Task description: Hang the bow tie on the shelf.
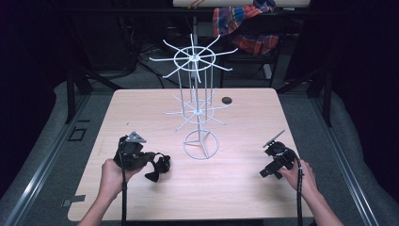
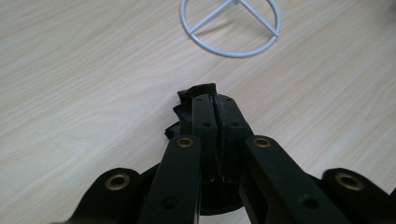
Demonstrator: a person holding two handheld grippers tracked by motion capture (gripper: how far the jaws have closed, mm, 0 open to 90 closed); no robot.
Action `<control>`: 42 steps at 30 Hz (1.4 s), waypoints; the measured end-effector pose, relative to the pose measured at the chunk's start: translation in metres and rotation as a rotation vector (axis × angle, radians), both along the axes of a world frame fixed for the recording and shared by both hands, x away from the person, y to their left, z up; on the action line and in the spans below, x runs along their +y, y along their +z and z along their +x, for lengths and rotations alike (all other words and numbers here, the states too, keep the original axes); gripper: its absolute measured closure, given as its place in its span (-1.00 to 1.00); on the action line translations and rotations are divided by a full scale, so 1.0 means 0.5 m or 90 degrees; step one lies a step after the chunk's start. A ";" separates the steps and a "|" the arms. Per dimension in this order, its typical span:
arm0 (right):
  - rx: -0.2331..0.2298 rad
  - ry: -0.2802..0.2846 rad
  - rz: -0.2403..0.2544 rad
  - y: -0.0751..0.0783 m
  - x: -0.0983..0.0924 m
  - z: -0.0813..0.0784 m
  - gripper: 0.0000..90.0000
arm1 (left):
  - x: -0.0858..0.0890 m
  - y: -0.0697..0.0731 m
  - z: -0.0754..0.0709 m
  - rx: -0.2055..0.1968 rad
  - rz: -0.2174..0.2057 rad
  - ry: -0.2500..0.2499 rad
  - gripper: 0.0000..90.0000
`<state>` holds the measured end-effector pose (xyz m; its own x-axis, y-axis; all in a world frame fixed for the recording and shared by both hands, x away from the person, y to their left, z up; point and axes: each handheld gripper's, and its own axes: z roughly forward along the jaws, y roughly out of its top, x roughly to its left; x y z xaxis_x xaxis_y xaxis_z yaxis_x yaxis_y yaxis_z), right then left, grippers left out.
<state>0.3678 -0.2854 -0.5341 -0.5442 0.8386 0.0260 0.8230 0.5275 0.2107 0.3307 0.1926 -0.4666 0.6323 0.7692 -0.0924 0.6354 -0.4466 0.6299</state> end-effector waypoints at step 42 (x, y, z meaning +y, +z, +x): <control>0.009 0.002 -0.008 0.001 -0.001 0.000 -0.88 | 0.011 0.068 0.031 -0.050 -0.018 0.039 0.96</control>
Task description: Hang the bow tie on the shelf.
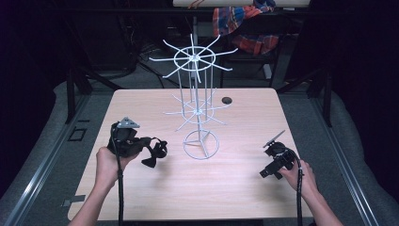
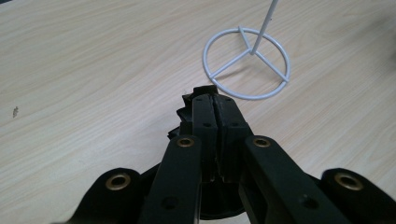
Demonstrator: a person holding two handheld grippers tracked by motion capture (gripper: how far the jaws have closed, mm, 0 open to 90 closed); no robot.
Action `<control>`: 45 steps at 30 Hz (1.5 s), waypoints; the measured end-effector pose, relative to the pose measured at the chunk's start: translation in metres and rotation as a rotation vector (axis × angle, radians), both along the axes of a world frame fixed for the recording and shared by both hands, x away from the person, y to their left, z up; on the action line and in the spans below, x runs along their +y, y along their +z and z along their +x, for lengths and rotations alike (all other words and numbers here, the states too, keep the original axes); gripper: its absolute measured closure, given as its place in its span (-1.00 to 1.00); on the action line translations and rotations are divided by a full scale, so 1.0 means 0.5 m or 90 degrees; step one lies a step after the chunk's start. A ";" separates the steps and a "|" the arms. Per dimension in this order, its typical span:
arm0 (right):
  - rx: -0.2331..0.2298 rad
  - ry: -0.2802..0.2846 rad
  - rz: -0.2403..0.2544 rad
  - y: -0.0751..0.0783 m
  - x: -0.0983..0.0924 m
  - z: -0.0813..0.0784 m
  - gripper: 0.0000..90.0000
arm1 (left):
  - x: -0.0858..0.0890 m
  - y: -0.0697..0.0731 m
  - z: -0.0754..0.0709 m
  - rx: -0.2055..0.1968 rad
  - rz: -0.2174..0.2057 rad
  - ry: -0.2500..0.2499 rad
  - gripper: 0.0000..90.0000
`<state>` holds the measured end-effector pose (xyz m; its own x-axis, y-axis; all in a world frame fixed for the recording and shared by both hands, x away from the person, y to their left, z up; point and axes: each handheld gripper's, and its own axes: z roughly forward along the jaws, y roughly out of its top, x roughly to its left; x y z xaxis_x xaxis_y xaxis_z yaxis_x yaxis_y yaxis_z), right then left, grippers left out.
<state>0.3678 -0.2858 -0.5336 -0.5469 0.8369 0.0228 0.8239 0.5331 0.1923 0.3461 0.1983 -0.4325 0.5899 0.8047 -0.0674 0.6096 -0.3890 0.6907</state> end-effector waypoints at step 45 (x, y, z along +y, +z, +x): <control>-0.002 0.000 0.004 -0.001 -0.001 0.002 -0.88 | 0.001 0.083 0.055 -0.020 0.011 0.027 0.96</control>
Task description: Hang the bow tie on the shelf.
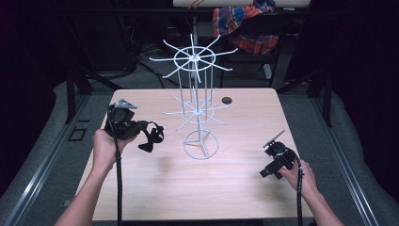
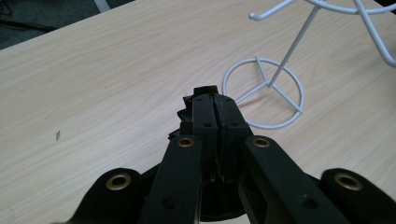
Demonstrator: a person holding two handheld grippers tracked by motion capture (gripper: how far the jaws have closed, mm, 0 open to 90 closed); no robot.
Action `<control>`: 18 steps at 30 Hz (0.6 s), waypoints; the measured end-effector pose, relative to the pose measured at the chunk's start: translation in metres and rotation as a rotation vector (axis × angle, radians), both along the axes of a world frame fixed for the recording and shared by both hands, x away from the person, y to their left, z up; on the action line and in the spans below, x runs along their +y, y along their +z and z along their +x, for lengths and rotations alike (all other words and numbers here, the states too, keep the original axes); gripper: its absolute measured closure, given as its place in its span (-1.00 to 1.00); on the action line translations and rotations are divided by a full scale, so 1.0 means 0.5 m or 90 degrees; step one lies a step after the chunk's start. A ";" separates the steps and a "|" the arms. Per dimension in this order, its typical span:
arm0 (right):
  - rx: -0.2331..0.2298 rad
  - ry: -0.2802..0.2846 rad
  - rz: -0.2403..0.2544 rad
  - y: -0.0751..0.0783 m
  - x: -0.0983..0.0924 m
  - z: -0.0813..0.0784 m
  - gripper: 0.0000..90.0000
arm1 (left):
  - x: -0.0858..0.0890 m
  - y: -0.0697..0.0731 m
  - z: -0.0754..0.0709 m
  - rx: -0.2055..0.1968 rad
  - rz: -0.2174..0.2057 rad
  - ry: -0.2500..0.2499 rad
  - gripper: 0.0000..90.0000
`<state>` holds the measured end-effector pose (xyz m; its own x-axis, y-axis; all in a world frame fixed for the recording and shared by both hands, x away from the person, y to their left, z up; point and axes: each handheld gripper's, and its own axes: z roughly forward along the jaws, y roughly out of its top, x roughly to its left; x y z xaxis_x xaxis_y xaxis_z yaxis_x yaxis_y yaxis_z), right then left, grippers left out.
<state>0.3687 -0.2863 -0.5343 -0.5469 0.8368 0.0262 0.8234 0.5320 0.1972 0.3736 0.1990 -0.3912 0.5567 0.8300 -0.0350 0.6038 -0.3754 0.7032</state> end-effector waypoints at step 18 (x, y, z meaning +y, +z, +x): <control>0.002 0.000 0.001 0.000 0.000 0.001 -0.88 | -0.019 0.034 0.023 -0.009 0.008 0.000 0.96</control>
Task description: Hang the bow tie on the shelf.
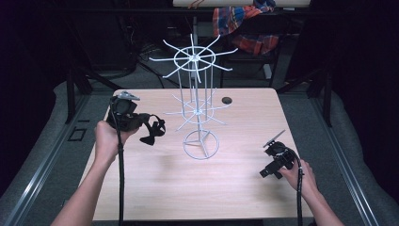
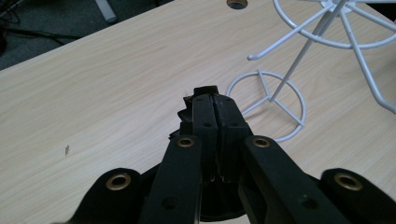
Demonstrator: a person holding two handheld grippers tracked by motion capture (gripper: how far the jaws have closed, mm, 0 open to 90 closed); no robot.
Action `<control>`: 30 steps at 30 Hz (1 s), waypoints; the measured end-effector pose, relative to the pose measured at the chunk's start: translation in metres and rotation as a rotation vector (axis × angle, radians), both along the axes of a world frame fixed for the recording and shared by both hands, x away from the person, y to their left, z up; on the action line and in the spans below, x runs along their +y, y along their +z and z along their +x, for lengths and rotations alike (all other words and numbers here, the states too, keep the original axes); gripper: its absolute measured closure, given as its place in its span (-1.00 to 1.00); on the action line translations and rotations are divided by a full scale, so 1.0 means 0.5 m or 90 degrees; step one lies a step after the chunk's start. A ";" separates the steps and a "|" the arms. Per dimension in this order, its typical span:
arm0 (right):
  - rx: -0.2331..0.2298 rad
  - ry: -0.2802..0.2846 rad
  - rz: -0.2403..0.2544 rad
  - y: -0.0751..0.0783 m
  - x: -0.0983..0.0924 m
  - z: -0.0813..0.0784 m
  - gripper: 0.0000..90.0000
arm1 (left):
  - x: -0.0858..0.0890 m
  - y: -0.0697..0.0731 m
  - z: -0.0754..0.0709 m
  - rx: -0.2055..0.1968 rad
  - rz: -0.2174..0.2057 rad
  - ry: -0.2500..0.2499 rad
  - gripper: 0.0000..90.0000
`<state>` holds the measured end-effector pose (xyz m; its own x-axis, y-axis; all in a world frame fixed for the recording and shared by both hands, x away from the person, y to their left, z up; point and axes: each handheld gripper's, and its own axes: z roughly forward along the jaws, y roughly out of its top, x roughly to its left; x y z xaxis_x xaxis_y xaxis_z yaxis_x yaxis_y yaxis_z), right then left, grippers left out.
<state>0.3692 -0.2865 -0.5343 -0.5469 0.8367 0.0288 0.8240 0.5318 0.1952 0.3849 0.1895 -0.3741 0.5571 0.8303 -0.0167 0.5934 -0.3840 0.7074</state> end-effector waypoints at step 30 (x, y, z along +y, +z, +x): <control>0.002 0.000 0.004 -0.001 -0.001 0.000 -0.87 | -0.041 0.017 0.017 -0.023 -0.010 -0.009 0.96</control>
<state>0.3692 -0.2868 -0.5346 -0.5470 0.8364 0.0353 0.8245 0.5309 0.1958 0.3936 0.1691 -0.3658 0.5695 0.8219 -0.0087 0.5617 -0.3814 0.7342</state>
